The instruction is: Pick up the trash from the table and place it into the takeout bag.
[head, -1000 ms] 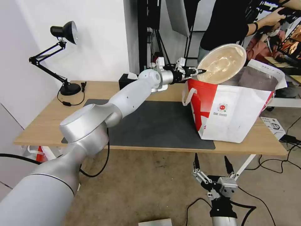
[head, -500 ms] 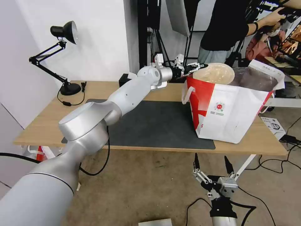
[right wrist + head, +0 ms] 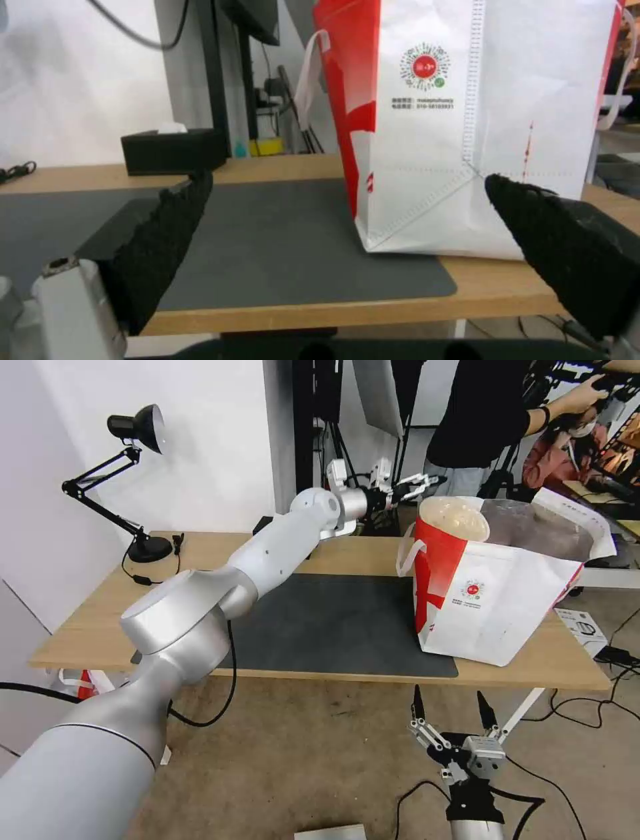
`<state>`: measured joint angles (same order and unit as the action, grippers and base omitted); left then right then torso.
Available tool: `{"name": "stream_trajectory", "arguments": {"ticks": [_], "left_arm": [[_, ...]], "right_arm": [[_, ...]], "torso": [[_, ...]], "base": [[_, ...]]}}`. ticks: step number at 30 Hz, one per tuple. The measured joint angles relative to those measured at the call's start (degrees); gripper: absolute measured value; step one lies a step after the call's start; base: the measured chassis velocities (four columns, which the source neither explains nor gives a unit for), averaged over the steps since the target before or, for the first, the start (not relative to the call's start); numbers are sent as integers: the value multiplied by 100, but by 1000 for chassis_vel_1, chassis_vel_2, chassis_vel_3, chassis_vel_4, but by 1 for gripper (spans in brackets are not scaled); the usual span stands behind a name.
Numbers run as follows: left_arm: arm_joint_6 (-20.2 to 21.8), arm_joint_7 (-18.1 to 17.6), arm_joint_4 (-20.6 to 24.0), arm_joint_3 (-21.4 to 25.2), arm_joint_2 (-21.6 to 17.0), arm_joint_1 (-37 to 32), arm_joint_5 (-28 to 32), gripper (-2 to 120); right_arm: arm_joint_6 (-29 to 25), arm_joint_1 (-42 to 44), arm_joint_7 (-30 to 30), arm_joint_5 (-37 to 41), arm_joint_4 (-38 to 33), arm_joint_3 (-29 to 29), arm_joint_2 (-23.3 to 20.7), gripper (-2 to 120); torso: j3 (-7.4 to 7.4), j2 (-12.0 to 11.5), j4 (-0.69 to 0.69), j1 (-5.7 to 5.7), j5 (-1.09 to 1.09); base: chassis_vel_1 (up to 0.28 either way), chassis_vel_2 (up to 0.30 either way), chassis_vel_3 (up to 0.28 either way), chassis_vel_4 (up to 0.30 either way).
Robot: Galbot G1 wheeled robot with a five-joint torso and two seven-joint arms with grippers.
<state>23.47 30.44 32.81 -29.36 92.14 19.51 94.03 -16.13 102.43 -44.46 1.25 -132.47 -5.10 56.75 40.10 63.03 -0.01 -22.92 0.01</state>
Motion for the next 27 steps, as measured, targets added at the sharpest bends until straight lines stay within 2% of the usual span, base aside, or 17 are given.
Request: {"name": "stream_trajectory", "arguments": {"ticks": [8,12,14,15,16,17,18,20,21,23,24,27], "left_arm": [[-126,-179,367,365,-1,261,38,100],[-200,-262,560,305,-243,453,67,100],[-263,-312,910,202,-720,523,-58,100],[-287,-349,1103,204,-965,527,-111,100],[-287,-349,1103,204,-965,527,-111,100],[-313,-388,1323,248,-1213,525,-175,100],[-333,-393,1443,274,-1345,520,-206,100],[-395,-465,2075,369,-1945,398,-239,100],[-395,-465,2075,369,-1945,398,-239,100],[-446,-603,2801,484,-2527,191,-157,100],[-446,-603,2801,484,-2527,191,-157,100],[-494,-760,3731,689,-3340,-212,-124,100]], "right_arm": [[0,0,0,0,0,0,0,100],[0,0,0,0,0,0,0,100],[0,0,0,0,0,0,0,100],[0,0,0,0,0,0,0,100],[0,0,0,0,0,0,0,100],[0,0,0,0,0,0,0,100],[0,0,0,0,0,0,0,100],[0,0,0,0,0,0,0,100],[0,0,0,0,0,0,0,100],[0,0,0,0,0,1,0,100],[0,0,0,0,0,1,0,100],[0,0,0,0,0,0,0,100]], "torso": [[0,0,1,0,0],[0,0,-5,0,1],[0,0,-2,0,0],[1,0,6,0,-3],[1,0,6,0,-3],[1,0,8,0,-5],[1,0,6,-1,-5],[0,0,1,1,-4],[0,0,1,1,-4],[0,0,-1,-1,-3],[0,0,-1,-1,-3],[0,0,1,0,-6]], "base": [[0,0,0,0],[0,0,0,0],[0,0,0,0],[0,0,0,0],[0,0,0,0],[0,0,0,0],[0,0,0,0],[0,0,0,0],[0,0,0,0],[0,0,0,0],[0,0,0,0],[0,0,0,0]]}}
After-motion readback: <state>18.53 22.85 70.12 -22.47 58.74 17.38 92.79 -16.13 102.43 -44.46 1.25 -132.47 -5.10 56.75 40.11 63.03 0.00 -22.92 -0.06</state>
